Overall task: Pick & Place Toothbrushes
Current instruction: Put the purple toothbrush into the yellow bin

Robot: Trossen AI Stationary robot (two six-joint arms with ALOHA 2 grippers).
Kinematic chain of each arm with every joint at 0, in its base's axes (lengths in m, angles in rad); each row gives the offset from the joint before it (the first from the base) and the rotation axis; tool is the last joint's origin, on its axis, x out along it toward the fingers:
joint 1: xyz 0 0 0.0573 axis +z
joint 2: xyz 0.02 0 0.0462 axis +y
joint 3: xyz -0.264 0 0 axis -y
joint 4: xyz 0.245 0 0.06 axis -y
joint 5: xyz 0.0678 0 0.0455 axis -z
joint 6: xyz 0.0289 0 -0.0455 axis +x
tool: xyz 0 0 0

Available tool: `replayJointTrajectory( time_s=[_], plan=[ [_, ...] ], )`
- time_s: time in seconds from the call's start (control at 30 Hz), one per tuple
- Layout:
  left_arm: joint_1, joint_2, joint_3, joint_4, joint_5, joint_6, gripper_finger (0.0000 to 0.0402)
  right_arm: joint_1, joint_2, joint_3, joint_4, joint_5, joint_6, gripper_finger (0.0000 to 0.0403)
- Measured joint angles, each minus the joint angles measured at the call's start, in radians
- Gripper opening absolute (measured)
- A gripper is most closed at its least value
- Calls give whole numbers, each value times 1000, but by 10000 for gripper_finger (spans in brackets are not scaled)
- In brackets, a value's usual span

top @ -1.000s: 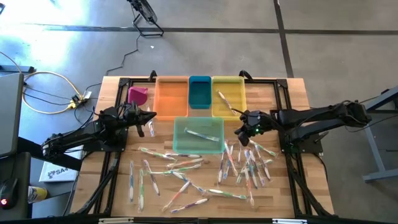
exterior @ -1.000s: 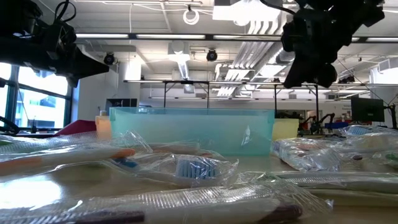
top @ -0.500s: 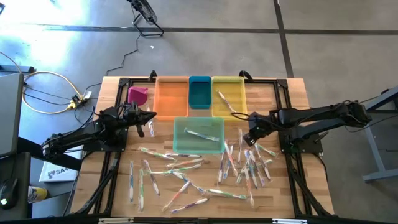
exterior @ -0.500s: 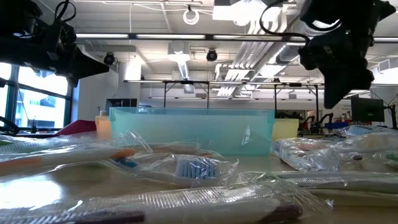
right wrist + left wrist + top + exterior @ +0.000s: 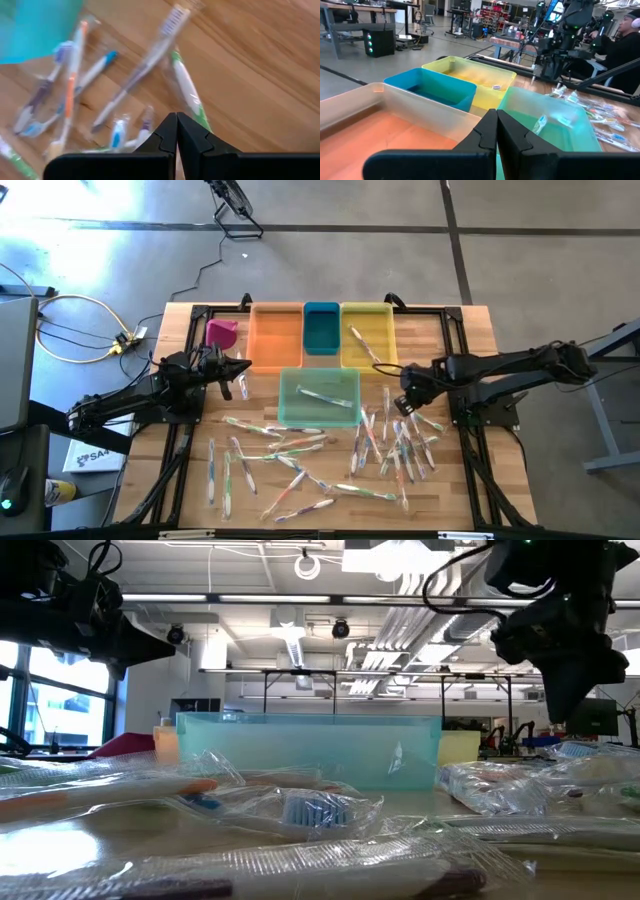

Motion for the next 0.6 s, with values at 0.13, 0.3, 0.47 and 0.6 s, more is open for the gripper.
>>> replayJointTrajectory(
  time_s=[0.13,0.3,0.47,0.6],
  plan=[
    [0,0,0,0,0,0,0,11,30,0,-29,-8,5,3],
    [0,0,0,0,0,0,0,45,72,0,-49,-46,14,3],
    [0,0,0,0,-5,14,0,69,98,0,-46,-63,35,3],
    [0,0,0,0,-6,29,0,72,101,0,-39,-65,71,3]
  ],
)
